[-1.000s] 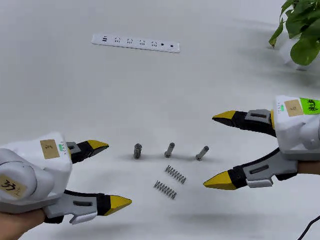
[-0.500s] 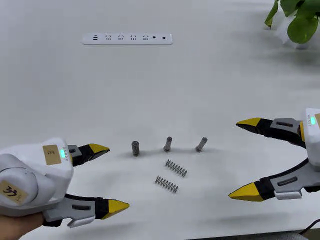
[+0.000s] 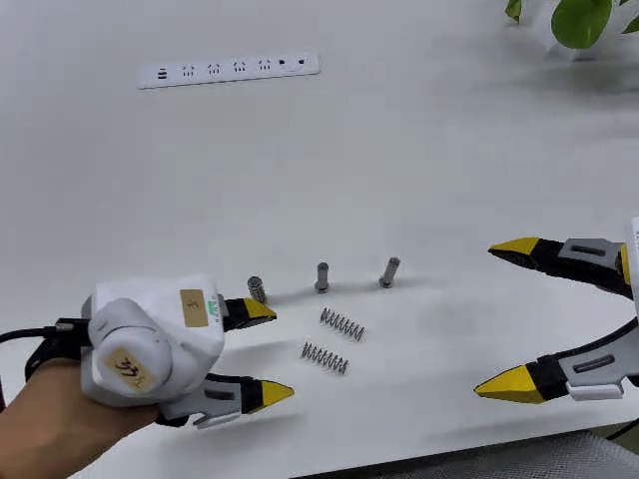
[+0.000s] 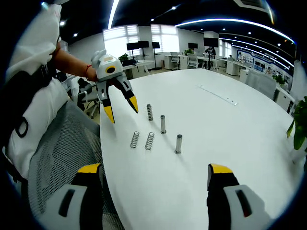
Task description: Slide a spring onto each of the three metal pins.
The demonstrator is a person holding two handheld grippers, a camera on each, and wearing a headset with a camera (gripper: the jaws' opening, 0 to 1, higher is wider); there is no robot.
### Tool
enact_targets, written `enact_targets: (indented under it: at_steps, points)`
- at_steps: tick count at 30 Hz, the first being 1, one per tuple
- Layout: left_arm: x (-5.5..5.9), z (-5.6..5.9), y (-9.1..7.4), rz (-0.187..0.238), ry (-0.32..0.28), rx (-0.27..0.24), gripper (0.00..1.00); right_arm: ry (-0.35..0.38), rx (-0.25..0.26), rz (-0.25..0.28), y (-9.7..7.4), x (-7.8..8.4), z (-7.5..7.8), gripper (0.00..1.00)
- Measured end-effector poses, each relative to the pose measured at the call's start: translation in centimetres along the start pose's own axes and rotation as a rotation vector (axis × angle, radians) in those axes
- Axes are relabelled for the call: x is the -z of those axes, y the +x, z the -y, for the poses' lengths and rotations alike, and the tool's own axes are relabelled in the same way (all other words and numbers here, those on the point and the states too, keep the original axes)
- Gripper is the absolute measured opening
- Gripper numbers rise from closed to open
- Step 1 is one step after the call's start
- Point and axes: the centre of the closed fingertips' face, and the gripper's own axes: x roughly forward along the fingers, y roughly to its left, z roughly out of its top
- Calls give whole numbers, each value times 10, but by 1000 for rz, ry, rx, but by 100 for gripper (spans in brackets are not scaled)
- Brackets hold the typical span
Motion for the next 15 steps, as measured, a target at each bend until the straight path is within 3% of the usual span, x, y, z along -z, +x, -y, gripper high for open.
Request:
enact_targets:
  at_steps: [15]
  points:
    - [8, 1, 41, -60, 95, 40, 28, 30, 29, 1, -5, 8, 0, 90]
